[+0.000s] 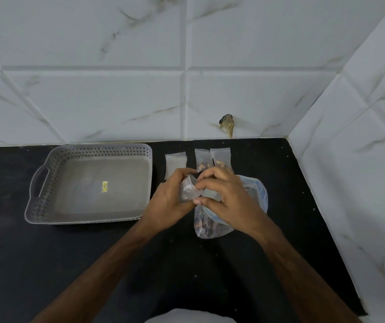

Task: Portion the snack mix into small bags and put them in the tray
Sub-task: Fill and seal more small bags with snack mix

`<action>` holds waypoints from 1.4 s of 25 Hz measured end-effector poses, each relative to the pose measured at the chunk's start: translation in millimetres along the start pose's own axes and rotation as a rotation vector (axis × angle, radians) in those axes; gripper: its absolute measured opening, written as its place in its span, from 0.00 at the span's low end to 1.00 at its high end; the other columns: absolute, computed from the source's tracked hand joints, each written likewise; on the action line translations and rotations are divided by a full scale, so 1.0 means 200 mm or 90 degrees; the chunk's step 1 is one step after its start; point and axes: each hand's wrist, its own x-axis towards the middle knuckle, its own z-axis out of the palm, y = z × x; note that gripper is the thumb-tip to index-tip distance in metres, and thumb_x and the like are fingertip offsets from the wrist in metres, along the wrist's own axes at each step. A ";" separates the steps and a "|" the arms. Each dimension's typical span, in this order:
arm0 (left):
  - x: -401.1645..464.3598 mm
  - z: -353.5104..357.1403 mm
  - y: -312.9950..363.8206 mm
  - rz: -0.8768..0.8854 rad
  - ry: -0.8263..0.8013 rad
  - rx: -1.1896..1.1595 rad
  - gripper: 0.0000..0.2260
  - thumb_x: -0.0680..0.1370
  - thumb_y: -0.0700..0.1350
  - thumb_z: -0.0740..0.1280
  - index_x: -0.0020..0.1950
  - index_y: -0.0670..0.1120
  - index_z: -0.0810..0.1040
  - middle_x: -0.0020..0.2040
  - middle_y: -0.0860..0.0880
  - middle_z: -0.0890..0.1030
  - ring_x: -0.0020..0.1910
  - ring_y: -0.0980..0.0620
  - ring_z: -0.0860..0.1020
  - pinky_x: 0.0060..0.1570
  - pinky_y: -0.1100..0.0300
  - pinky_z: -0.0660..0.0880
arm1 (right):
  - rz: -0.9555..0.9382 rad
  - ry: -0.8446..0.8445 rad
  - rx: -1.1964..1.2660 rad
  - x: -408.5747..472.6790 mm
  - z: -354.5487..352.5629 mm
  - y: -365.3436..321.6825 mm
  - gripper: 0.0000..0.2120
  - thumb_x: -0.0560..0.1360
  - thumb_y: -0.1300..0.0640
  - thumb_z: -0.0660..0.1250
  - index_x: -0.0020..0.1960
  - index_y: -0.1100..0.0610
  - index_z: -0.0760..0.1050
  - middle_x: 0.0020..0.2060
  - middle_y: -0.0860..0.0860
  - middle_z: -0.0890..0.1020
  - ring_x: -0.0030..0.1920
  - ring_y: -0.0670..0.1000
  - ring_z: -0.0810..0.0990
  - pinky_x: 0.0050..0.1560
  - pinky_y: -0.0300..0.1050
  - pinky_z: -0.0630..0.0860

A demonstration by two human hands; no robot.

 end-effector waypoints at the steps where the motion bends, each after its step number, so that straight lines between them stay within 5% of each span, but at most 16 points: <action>1: -0.02 0.02 0.00 -0.016 -0.002 -0.039 0.28 0.75 0.56 0.71 0.71 0.48 0.68 0.62 0.55 0.79 0.58 0.57 0.80 0.55 0.50 0.80 | 0.030 -0.009 0.048 -0.01 -0.03 0.01 0.13 0.76 0.47 0.70 0.59 0.49 0.81 0.56 0.43 0.76 0.60 0.43 0.74 0.61 0.41 0.73; 3: -0.05 0.05 -0.01 -0.041 -0.020 -0.082 0.27 0.75 0.56 0.72 0.70 0.50 0.69 0.62 0.55 0.78 0.60 0.55 0.80 0.58 0.50 0.80 | 0.130 0.006 0.098 -0.03 -0.12 0.06 0.13 0.78 0.51 0.69 0.62 0.48 0.79 0.55 0.41 0.76 0.56 0.39 0.76 0.55 0.33 0.74; 5: -0.07 0.06 -0.03 -0.036 -0.048 -0.092 0.25 0.76 0.50 0.74 0.70 0.49 0.70 0.62 0.56 0.78 0.60 0.55 0.79 0.59 0.52 0.79 | 0.223 0.022 0.001 -0.06 -0.19 0.20 0.11 0.78 0.54 0.68 0.60 0.46 0.78 0.52 0.40 0.79 0.51 0.38 0.79 0.51 0.36 0.77; 10: -0.08 0.09 -0.07 0.072 -0.162 0.011 0.25 0.75 0.46 0.76 0.69 0.50 0.72 0.66 0.56 0.73 0.64 0.56 0.76 0.61 0.54 0.77 | 0.256 -0.248 -0.456 -0.11 -0.12 0.46 0.12 0.77 0.52 0.68 0.60 0.47 0.78 0.53 0.47 0.82 0.56 0.49 0.79 0.59 0.50 0.76; 16: -0.04 0.20 -0.10 0.127 -0.296 0.236 0.27 0.76 0.52 0.72 0.72 0.53 0.66 0.75 0.56 0.67 0.68 0.56 0.73 0.61 0.54 0.73 | 0.342 -0.358 -0.645 -0.08 0.05 0.57 0.15 0.74 0.49 0.71 0.59 0.50 0.77 0.55 0.50 0.80 0.60 0.53 0.76 0.60 0.52 0.71; 21: -0.06 0.22 -0.14 0.074 -0.286 0.138 0.23 0.76 0.52 0.70 0.69 0.55 0.67 0.68 0.55 0.72 0.64 0.55 0.75 0.63 0.53 0.75 | 0.353 -0.308 -0.604 -0.11 0.04 0.59 0.11 0.76 0.51 0.68 0.58 0.50 0.78 0.53 0.49 0.81 0.60 0.52 0.76 0.62 0.51 0.70; 25: -0.13 0.22 -0.15 0.073 -0.243 0.094 0.22 0.76 0.49 0.72 0.67 0.54 0.69 0.64 0.57 0.71 0.61 0.61 0.74 0.60 0.63 0.73 | 0.387 -0.311 -0.506 -0.08 0.02 0.54 0.12 0.77 0.52 0.67 0.60 0.54 0.77 0.52 0.51 0.81 0.56 0.52 0.78 0.57 0.48 0.73; 30: -0.15 0.20 -0.16 0.092 -0.209 0.060 0.23 0.75 0.47 0.74 0.67 0.51 0.70 0.64 0.53 0.73 0.62 0.58 0.74 0.60 0.55 0.77 | 0.382 -0.293 -0.410 -0.02 0.02 0.46 0.13 0.80 0.51 0.64 0.61 0.55 0.75 0.55 0.53 0.80 0.55 0.54 0.80 0.55 0.51 0.77; 35: -0.06 0.12 -0.17 0.114 -0.204 0.101 0.22 0.75 0.47 0.73 0.66 0.50 0.71 0.63 0.52 0.72 0.60 0.54 0.76 0.57 0.52 0.78 | 0.631 -0.466 -0.372 0.09 0.00 0.48 0.25 0.81 0.50 0.65 0.74 0.57 0.65 0.70 0.56 0.70 0.70 0.55 0.70 0.69 0.50 0.67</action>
